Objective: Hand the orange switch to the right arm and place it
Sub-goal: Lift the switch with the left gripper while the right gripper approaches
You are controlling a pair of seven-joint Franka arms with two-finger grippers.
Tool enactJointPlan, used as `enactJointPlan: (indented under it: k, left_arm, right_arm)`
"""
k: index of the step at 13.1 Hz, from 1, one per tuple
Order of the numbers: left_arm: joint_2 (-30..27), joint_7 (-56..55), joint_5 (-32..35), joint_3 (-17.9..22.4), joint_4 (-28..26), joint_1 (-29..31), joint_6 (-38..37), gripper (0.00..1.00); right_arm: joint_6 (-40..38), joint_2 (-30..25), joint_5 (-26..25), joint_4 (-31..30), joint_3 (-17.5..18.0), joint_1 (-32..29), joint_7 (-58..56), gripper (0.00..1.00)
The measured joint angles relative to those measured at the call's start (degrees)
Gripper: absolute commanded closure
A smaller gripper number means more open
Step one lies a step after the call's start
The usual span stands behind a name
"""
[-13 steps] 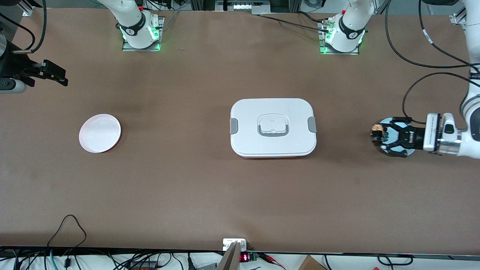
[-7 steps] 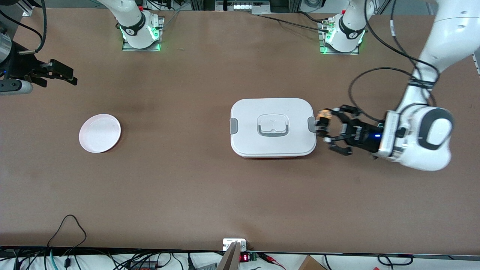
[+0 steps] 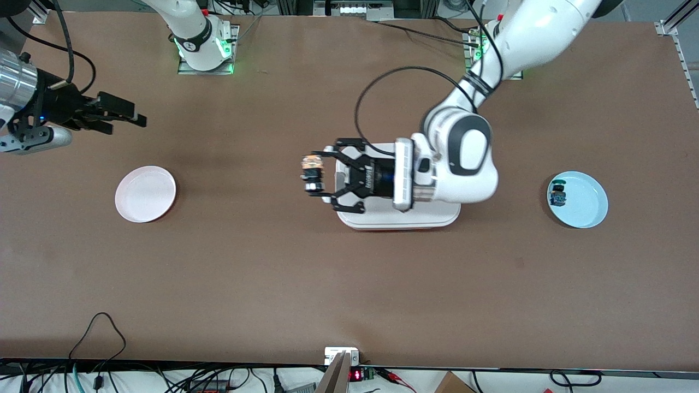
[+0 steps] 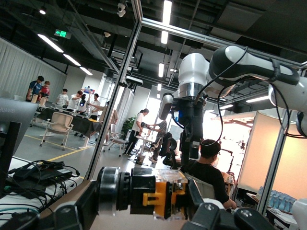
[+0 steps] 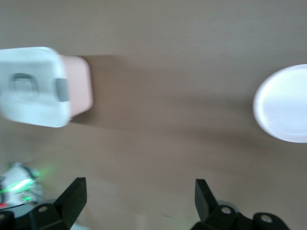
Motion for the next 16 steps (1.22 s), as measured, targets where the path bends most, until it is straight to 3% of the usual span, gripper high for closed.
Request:
enactJointPlan:
  k: [4, 7, 11, 13, 16]
  left_arm:
    - [-2.11, -6.19, 0.00, -0.01, 2.31, -6.92, 15.09, 1.00]
    - [-3.71, -8.33, 0.00, -0.06, 2.88, -12.00, 24.43, 1.00]
    - [-6.86, -10.15, -0.01, -0.05, 2.98, -15.35, 31.14, 1.00]
    - [-7.09, -10.27, -0.01, -0.03, 2.97, -15.50, 31.45, 1.00]
    - [-7.09, -10.37, -0.01, 0.22, 2.95, -15.50, 31.47, 1.00]
  right_arm:
    - [-0.18, 2.61, 19.46, -1.58, 0.10, 0.04, -2.58, 0.00]
    - [-1.37, 4.12, 37.21, -7.32, -0.02, -0.48, -4.45, 0.00]
    - [-2.41, 6.59, 54.22, -11.94, -0.15, -1.87, -2.61, 0.00]
    - [-3.01, 8.33, 60.62, -12.05, -0.16, -2.01, 0.84, 0.00]
    - [-5.48, 9.98, 63.53, -12.05, -0.08, -1.87, 1.51, 0.00]
